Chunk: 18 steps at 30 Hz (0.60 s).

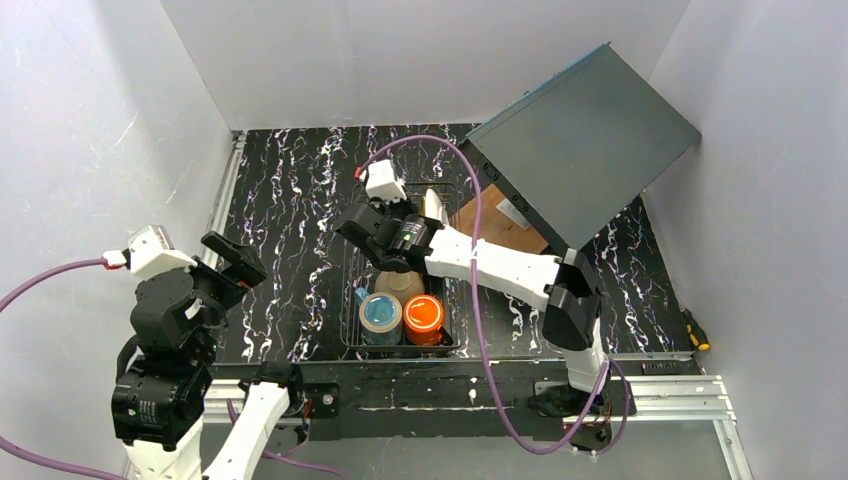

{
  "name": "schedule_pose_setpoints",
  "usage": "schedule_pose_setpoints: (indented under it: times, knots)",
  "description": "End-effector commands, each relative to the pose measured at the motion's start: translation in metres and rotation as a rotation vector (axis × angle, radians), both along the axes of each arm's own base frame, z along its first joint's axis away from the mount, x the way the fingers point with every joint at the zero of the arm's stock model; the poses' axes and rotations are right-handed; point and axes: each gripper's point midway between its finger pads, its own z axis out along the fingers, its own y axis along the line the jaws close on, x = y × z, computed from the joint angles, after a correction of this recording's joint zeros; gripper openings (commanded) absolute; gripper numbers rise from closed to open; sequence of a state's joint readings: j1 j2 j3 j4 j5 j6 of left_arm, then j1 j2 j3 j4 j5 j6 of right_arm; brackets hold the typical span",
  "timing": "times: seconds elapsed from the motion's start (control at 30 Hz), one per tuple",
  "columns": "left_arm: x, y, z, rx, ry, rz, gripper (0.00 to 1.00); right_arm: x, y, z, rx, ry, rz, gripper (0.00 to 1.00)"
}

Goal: Load the mixed dishes into the dish rack

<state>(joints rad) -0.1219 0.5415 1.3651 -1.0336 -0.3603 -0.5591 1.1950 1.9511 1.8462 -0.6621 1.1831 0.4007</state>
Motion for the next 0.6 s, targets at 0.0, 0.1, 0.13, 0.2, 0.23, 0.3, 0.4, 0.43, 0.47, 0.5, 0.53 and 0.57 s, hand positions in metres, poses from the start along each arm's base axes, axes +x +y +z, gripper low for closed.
schedule_pose_setpoints:
  times: [0.0, 0.1, 0.13, 0.2, 0.23, 0.3, 0.4, 0.43, 0.47, 0.5, 0.53, 0.57]
  knots:
    - [0.002, 0.004, -0.005, 0.026, 0.022, 0.013, 0.97, -0.001, 0.000, 0.011, 0.057, -0.032, -0.045, 0.01]
    - [0.002, 0.004, -0.006, 0.026, 0.025, 0.012, 0.97, -0.001, -0.001, 0.005, 0.045, -0.017, -0.057, 0.01]
    - [0.003, 0.004, -0.007, 0.027, 0.026, 0.011, 0.97, -0.002, 0.000, 0.001, 0.040, -0.011, -0.055, 0.01]
    - [0.003, 0.003, -0.008, 0.026, 0.030, 0.010, 0.97, -0.002, 0.002, -0.003, 0.032, 0.000, -0.047, 0.01]
    - [0.003, 0.003, -0.008, 0.026, 0.031, 0.009, 0.97, -0.002, 0.004, -0.006, 0.030, 0.008, -0.040, 0.01]
    - [0.004, 0.003, -0.009, 0.024, 0.033, 0.009, 0.97, -0.002, 0.007, -0.009, 0.029, 0.024, -0.024, 0.01]
    - [0.004, 0.002, -0.010, 0.019, 0.035, 0.006, 0.97, -0.004, 0.014, -0.014, 0.040, 0.056, 0.005, 0.01]
    - [0.005, 0.001, -0.010, 0.018, 0.035, 0.004, 0.97, -0.004, 0.018, -0.016, 0.044, 0.068, 0.017, 0.05]
    - [0.005, 0.001, -0.010, 0.015, 0.034, 0.003, 0.97, -0.005, 0.021, -0.018, 0.045, 0.079, 0.031, 0.16]
    - [0.006, 0.000, -0.010, 0.013, 0.035, 0.002, 0.97, -0.005, 0.025, -0.019, 0.046, 0.092, 0.045, 0.27]
    - [0.007, 0.000, -0.010, 0.012, 0.036, 0.000, 0.97, -0.006, 0.028, -0.021, 0.049, 0.102, 0.054, 0.33]
    - [0.007, 0.000, -0.010, 0.011, 0.037, -0.001, 0.97, -0.007, 0.029, -0.022, 0.052, 0.112, 0.061, 0.37]
